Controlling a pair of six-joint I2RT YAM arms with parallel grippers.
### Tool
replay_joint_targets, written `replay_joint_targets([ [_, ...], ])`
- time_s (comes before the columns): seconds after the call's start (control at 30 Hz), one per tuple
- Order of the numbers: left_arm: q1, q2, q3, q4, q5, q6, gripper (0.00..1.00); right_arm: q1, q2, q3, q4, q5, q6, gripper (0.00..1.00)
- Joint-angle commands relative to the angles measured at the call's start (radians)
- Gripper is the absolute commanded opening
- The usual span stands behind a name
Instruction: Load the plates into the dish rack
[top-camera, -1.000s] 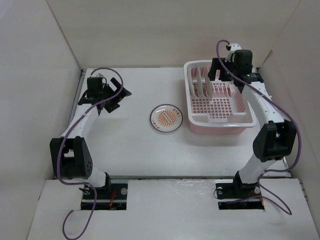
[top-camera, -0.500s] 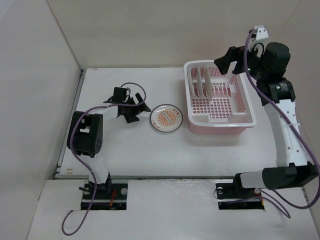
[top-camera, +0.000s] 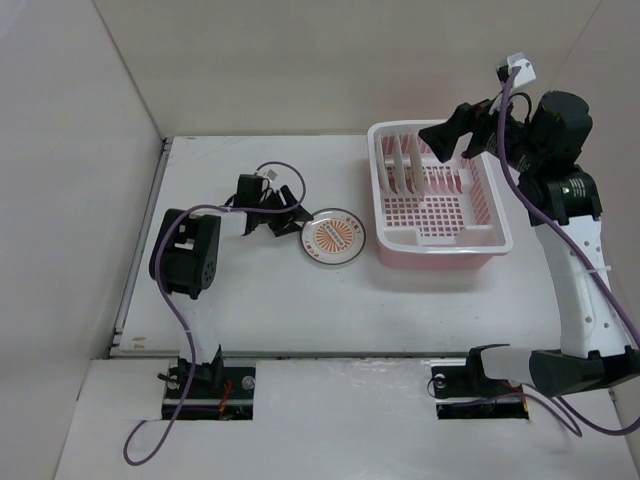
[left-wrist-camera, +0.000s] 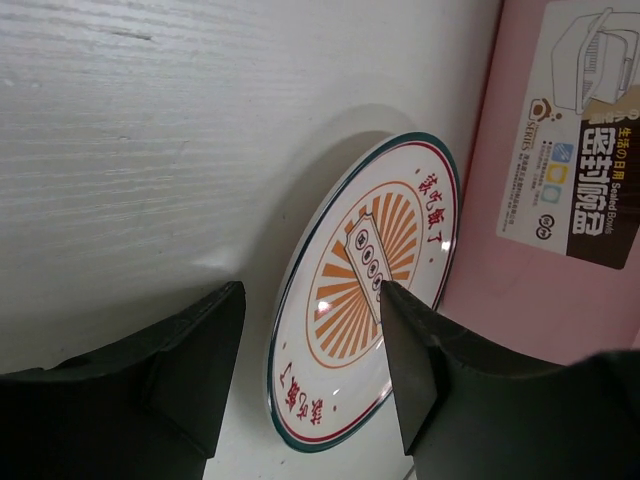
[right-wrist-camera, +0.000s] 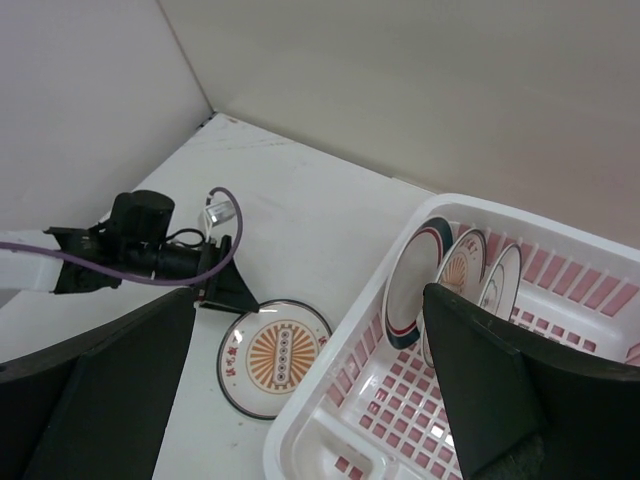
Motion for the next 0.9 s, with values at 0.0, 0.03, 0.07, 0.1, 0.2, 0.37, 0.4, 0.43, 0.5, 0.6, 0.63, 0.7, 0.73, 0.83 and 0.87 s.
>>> replay_joint_targets([
  [0.0, -0.008, 0.065, -0.036, -0.035, 0.009, 0.018, 0.54, 0.024, -0.007, 0.05, 0.0, -0.027, 0.012, 1.0],
  [0.03, -0.008, 0.065, -0.045, -0.022, 0.009, 0.018, 0.54, 0.024, -0.007, 0.05, 0.0, -0.027, 0.012, 1.0],
  [0.07, -0.008, 0.065, -0.045, -0.022, 0.009, 0.018, 0.54, 0.024, 0.003, 0.061, 0.0, -0.027, 0.012, 1.0],
  [0.1, -0.008, 0.065, -0.045, -0.022, 0.009, 0.018, 0.54, 0.024, 0.003, 0.061, 0.0, -0.036, 0.012, 1.0],
  [0.2, -0.008, 0.075, -0.045, -0.022, 0.009, 0.018, 0.49, 0.024, 0.013, 0.07, 0.0, -0.036, 0.012, 1.0],
  [0.37, -0.017, 0.084, -0.045, -0.065, -0.054, 0.027, 0.33, 0.033, 0.022, 0.09, 0.0, -0.045, 0.012, 1.0],
  [0.4, -0.017, 0.084, -0.045, -0.077, -0.063, 0.027, 0.33, 0.033, 0.022, 0.09, 0.0, -0.045, 0.012, 1.0],
  [0.43, -0.017, 0.084, -0.045, -0.077, -0.063, 0.036, 0.33, 0.043, 0.022, 0.09, 0.0, -0.045, 0.012, 1.0],
  [0.5, -0.017, 0.093, -0.036, -0.086, -0.074, 0.036, 0.31, 0.043, 0.022, 0.09, 0.0, -0.045, 0.012, 1.0],
  [0.6, -0.017, 0.102, -0.036, -0.086, -0.074, 0.036, 0.18, 0.043, 0.022, 0.09, 0.0, -0.045, 0.012, 1.0],
  [0.63, -0.027, 0.102, -0.025, -0.098, -0.086, 0.036, 0.15, 0.043, 0.022, 0.09, 0.0, -0.045, 0.012, 1.0],
  [0.7, -0.027, 0.113, -0.013, -0.117, -0.097, 0.046, 0.03, 0.043, 0.022, 0.081, 0.0, -0.045, 0.012, 1.0],
  [0.73, -0.027, 0.113, 0.001, -0.135, -0.107, 0.055, 0.0, 0.043, 0.022, 0.081, 0.0, -0.056, 0.012, 1.0],
  [0.83, -0.027, 0.113, 0.012, -0.166, -0.133, 0.055, 0.0, 0.122, 0.031, 0.069, -0.016, -0.019, -0.075, 1.0],
  [0.87, -0.027, 0.101, 0.012, -0.182, -0.146, 0.055, 0.0, 0.157, 0.042, 0.069, -0.036, 0.028, -0.11, 1.0],
])
